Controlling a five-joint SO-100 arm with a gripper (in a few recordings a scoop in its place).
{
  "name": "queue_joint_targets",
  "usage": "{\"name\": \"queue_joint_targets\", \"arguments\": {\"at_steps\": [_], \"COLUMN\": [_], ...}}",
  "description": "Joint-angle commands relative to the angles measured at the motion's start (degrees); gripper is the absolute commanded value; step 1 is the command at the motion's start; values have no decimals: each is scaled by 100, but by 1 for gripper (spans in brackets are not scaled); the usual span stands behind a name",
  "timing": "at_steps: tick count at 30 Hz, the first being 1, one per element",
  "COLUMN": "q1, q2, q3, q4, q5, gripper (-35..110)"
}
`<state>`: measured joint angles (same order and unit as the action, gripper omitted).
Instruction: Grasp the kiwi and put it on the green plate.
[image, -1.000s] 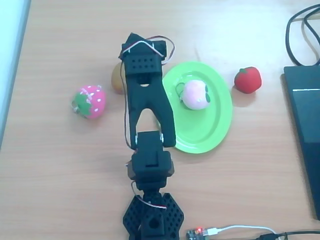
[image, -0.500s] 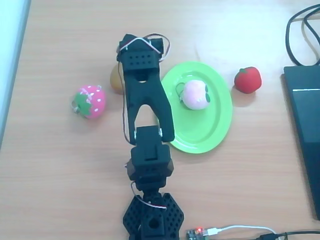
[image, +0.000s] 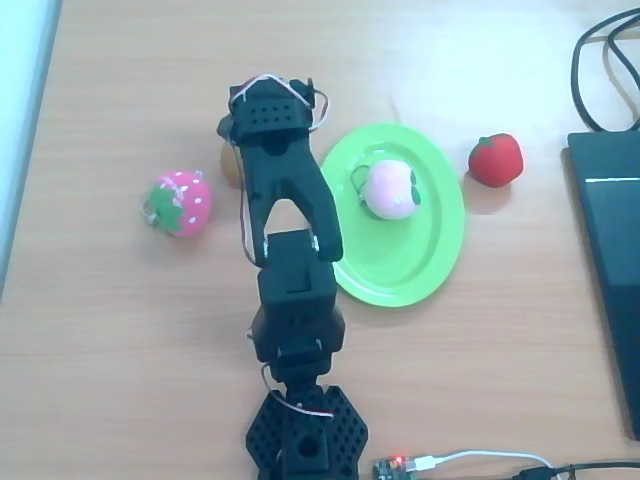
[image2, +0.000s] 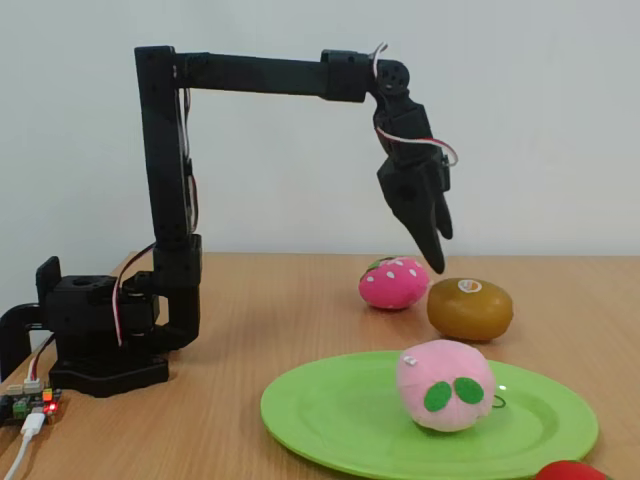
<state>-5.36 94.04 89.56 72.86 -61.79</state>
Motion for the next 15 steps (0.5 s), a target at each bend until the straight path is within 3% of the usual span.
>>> {"name": "queue_joint_targets", "arguments": {"at_steps": [1,15], "q1": [-114,70], "q2": [-53,-756], "q3": [-132,-756], "q4": [70,18], "q5": [-185,-272], "gripper": [42,50]}}
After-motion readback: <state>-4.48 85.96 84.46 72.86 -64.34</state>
